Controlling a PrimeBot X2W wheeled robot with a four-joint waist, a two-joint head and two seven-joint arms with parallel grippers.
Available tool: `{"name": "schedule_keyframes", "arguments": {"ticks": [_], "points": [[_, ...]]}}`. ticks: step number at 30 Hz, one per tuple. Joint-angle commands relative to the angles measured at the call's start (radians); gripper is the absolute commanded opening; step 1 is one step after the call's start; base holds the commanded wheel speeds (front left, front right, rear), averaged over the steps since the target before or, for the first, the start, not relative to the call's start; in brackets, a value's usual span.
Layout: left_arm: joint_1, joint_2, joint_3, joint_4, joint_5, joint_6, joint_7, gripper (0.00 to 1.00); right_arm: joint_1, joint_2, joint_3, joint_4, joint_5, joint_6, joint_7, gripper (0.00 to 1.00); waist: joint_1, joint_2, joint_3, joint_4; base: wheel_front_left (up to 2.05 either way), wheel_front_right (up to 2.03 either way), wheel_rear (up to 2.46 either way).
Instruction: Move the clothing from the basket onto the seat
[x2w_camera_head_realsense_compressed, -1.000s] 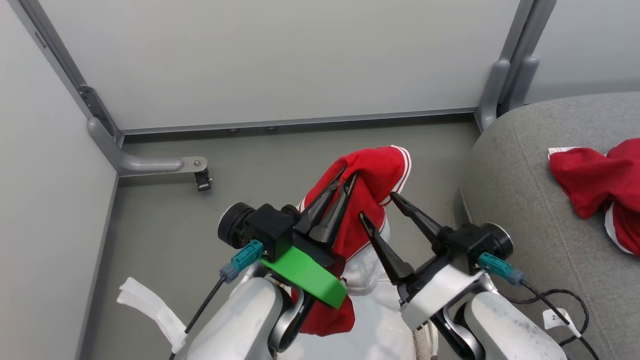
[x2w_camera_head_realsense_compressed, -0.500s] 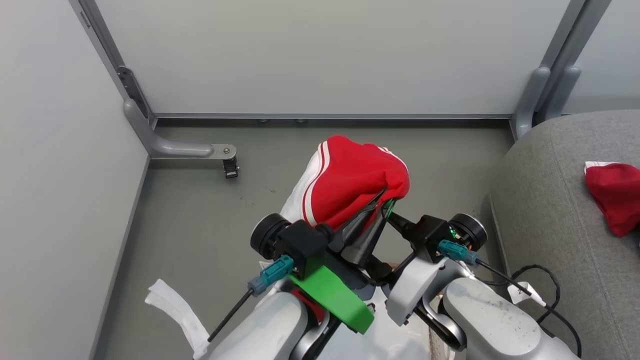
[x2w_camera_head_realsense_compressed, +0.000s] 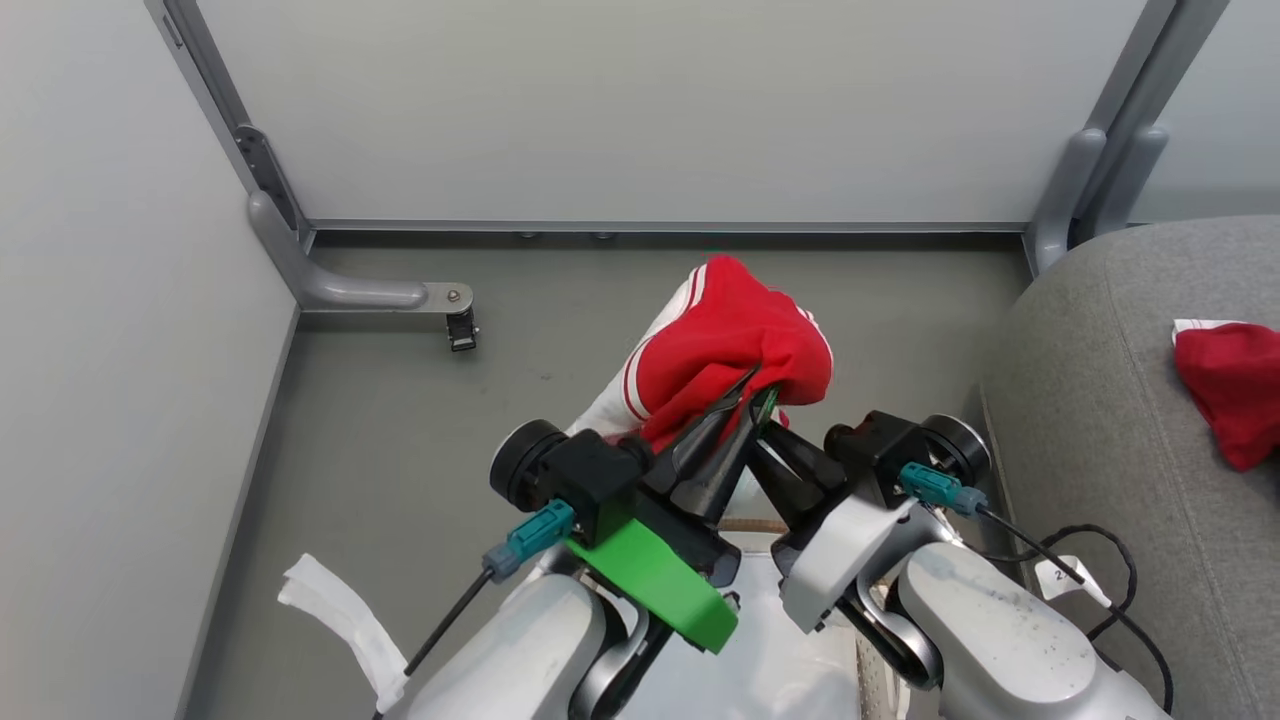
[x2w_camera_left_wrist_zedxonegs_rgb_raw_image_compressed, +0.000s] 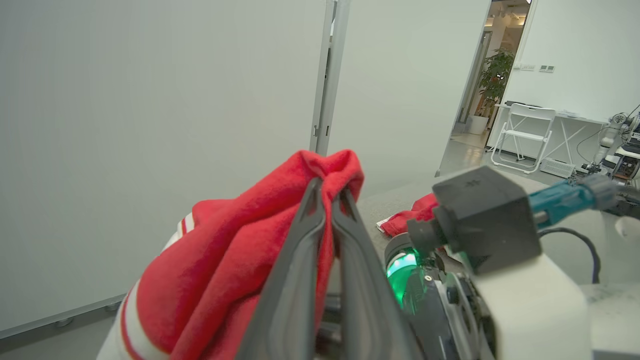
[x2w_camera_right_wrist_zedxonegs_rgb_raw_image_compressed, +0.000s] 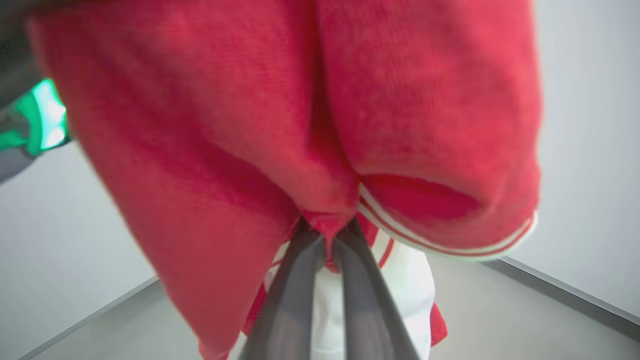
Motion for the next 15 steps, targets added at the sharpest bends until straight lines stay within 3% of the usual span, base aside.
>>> {"name": "schedule_keyframes", "arguments": {"ticks": [1, 2, 3, 4, 15], "points": [[0.003, 0.001, 0.015, 0.001, 0.009, 0.001, -0.001, 0.0, 0.018, -0.003, -0.007, -0.005, 0.003, -0.001, -0.005, 0.0, 0.0, 0.0078, 0.0, -0.018, 0.0, 0.0, 0.0], [0.009, 0.001, 0.024, 0.003, 0.011, 0.005, -0.001, 0.09, 0.023, -0.004, -0.014, -0.008, 0.005, -0.001, -0.005, 0.0, 0.0, 0.0078, 0.0, -0.027, 0.0, 0.0, 0.0], [0.016, 0.001, 0.032, 0.007, 0.013, 0.007, -0.001, 0.64, 0.03, -0.006, -0.022, -0.013, 0.006, -0.001, -0.005, 0.0, 0.0, 0.0078, 0.001, -0.042, 0.0, 0.0, 0.0], [0.02, 0.001, 0.042, 0.009, 0.019, 0.012, -0.001, 1.0, 0.037, -0.007, -0.029, -0.016, 0.006, -0.001, -0.005, 0.0, 0.0, 0.0078, 0.002, -0.057, 0.0, 0.0, 0.0], [0.038, 0.002, 0.113, 0.058, 0.098, 0.007, -0.001, 1.0, 0.1, -0.029, -0.128, -0.072, 0.011, -0.001, -0.005, 0.0, 0.0, 0.0078, 0.059, -0.372, 0.0, 0.0, 0.0]]}}
